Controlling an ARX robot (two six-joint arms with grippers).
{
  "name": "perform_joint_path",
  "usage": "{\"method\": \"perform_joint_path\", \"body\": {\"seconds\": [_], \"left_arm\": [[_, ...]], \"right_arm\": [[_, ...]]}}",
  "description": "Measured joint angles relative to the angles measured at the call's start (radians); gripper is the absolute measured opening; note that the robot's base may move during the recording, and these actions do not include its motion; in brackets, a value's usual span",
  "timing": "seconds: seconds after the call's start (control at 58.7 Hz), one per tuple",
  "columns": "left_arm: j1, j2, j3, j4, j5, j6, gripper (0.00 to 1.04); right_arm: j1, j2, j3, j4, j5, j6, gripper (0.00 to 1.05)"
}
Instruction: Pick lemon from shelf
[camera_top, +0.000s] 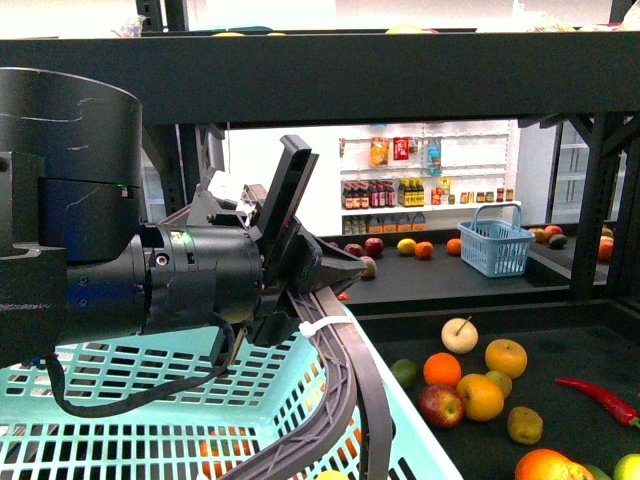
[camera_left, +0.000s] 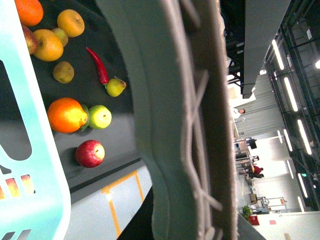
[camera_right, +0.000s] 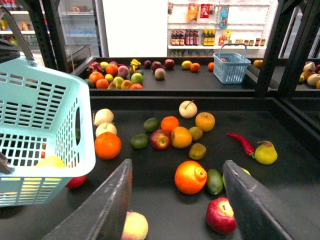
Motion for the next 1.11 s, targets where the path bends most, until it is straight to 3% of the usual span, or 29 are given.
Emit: {"method": "perform_joint_path", "body": {"seconds": [0.051, 0.136, 0.256, 0.545, 0.647, 1.107], "left_arm": [[0.0, 0.0, 0.0, 0.001, -0.005, -0.002, 0.07], [-0.002, 0.023, -0.006, 0.131, -0.148, -0.077, 0.07], [0.036, 0.048, 0.017, 0.211, -0.349, -0.157, 0.07], [0.233, 0.153, 0.138, 0.302, -0.562, -0.302, 0.07], [0.304, 0.18, 0.166, 0.352, -0.587, -0.33, 0.07], [0.586, 0.241, 0.19, 0.577, -0.522, -0.432, 0.07]], "right_arm": [[0.0, 0.0, 0.0, 0.0, 0.0, 0.0, 0.88], [0.0, 0.0, 0.0, 0.0, 0.0, 0.0, 0.99], [0.0, 0.0, 0.0, 0.0, 0.001, 0.0, 0.97], [0.0, 0.0, 0.0, 0.0, -0.002, 0.0, 0.97], [0.0, 0.0, 0.0, 0.0, -0.002, 0.0, 0.97], [0.0, 0.0, 0.0, 0.0, -0.002, 0.0, 0.97]]}}
